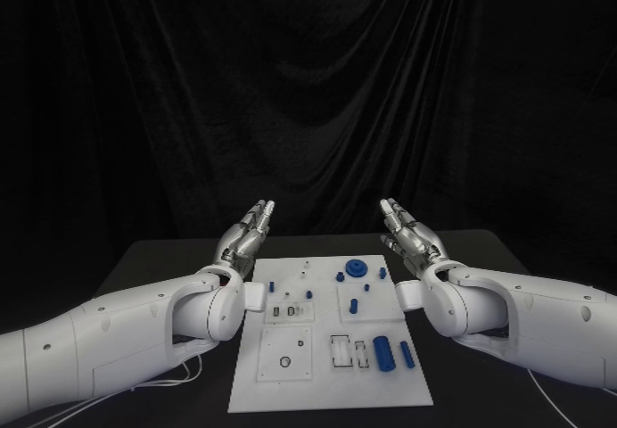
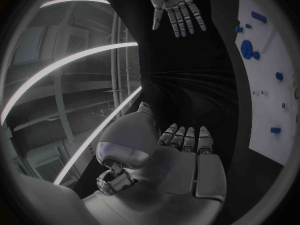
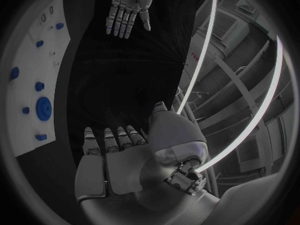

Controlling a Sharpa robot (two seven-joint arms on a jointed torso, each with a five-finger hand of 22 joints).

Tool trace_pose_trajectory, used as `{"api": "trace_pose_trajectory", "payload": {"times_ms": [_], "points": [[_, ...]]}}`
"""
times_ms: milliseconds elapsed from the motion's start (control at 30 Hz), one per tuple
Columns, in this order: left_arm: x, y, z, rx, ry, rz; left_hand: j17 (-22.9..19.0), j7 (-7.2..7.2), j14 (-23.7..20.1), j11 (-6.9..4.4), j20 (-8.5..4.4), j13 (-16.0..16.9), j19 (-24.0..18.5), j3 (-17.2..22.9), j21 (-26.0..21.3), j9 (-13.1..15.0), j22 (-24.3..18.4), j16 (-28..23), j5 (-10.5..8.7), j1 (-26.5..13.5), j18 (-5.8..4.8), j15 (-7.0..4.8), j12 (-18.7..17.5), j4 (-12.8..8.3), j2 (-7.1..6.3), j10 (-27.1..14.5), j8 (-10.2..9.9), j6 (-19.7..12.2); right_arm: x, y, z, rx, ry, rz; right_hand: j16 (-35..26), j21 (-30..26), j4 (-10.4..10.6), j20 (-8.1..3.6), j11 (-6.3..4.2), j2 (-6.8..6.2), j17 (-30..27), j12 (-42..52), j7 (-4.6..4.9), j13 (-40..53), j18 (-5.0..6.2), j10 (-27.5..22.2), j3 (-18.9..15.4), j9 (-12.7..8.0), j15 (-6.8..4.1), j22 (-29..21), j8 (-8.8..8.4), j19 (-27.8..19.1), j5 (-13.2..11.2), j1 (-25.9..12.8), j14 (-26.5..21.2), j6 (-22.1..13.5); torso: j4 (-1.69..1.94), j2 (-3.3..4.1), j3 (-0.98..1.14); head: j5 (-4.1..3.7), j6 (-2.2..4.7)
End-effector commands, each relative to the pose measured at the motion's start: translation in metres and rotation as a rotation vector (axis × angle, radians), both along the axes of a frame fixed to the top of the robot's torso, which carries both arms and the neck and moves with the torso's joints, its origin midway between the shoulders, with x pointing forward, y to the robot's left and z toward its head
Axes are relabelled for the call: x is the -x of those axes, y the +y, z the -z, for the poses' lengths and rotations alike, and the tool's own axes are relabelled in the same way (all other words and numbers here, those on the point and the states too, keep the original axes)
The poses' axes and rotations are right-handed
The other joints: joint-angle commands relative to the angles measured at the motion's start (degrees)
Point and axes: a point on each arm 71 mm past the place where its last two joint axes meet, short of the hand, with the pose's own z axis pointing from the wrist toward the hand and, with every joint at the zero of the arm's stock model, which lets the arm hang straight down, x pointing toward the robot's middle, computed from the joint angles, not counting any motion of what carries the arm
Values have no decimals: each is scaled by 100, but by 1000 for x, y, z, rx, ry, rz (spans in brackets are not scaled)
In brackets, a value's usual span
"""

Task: Assemble the parts on the task board

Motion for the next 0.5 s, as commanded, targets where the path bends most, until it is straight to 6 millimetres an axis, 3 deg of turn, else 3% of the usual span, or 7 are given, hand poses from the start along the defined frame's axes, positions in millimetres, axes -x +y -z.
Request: {"api": "trace_pose_trajectory", "payload": {"times_ms": [33, 133, 200, 333, 367, 467, 500], "points": [[-4, -9, -10, 216, -28, 138, -10, 180, 8, 158, 305, -9, 3, -51, -21, 37, -6, -21, 208, 404, 179, 142, -18, 54, 58, 0, 72, 245, -1, 5, 0, -142, 78, -126, -25, -38, 48, 214, 201, 1, -9, -28, 9, -7, 83, 9, -80, 14, 220, -6, 6, 1, 73, 330, -6, 45, 2, -1, 0, 1, 1], [-7, -11, -13, 268, -34, 177, -10, 169, 8, 202, 384, -9, 3, -48, -21, 43, -6, -21, 253, 477, 175, 232, -18, 55, 49, 0, 81, 299, -2, 4, -1, -160, 90, -150, -25, -38, 47, 256, 282, -26, -9, -28, 56, -7, 95, 9, -76, 21, 290, -6, 18, 1, 82, 382, -6, 71, 2, -1, 0, 1, 1], [-9, -11, -15, 299, -39, 199, -10, 181, 8, 231, 504, -9, 3, -42, -21, 41, -6, -21, 284, 517, 185, 315, -18, 60, 61, 0, 77, 299, -2, 3, -1, -168, 95, -161, -25, -38, 49, 266, 326, -35, -9, -28, 72, -7, 94, 9, -74, 24, 325, -6, 23, 1, 77, 404, -6, 83, 2, -1, 0, 1, 1], [-11, -12, -18, 341, -45, 229, -10, 221, 8, 223, 573, -9, 3, -18, -21, 49, -6, -21, 367, 571, 193, 355, -18, 60, 77, 0, 87, 357, -2, 3, -1, -172, 98, -167, -25, -23, 50, 275, 398, -54, -9, -28, 109, -7, 88, 9, -68, 32, 383, 6, 37, 17, 64, 438, -6, 114, 2, -1, 0, 1, 1], [-11, -12, -18, 347, -46, 233, -10, 228, 8, 218, 605, -9, 3, -1, -21, 51, -6, -21, 413, 599, 193, 407, -18, 61, 80, 0, 90, 374, -2, 3, -1, -172, 98, -167, -25, 0, 52, 282, 475, -73, -9, -28, 126, -7, 85, 9, -58, 37, 466, 24, 48, 46, 61, 474, -6, 138, 2, -1, 0, 1, 1], [-12, -12, -19, 356, -47, 239, -10, 248, 8, 213, 680, -9, 3, 34, -19, 56, -5, -21, 462, 650, 187, 516, -18, 63, 85, 0, 98, 421, -2, 3, -1, -172, 98, -167, -25, 76, 51, 290, 611, -95, -9, -28, 192, -7, 81, 9, -40, 50, 574, 74, 71, 159, 73, 522, -6, 193, 2, -1, 0, 1, 1], [-12, -12, -19, 357, -47, 239, -10, 262, 8, 207, 777, -5, 21, 69, 0, 64, 11, -21, 492, 689, 173, 659, -14, 65, 91, 7, 110, 474, -2, 3, -1, -172, 98, -167, -25, 87, 51, 290, 653, -100, -9, -28, 207, -7, 69, 9, -35, 53, 594, 80, 78, 180, 74, 536, -6, 210, 2, -1, 0, 1, 1]]}}
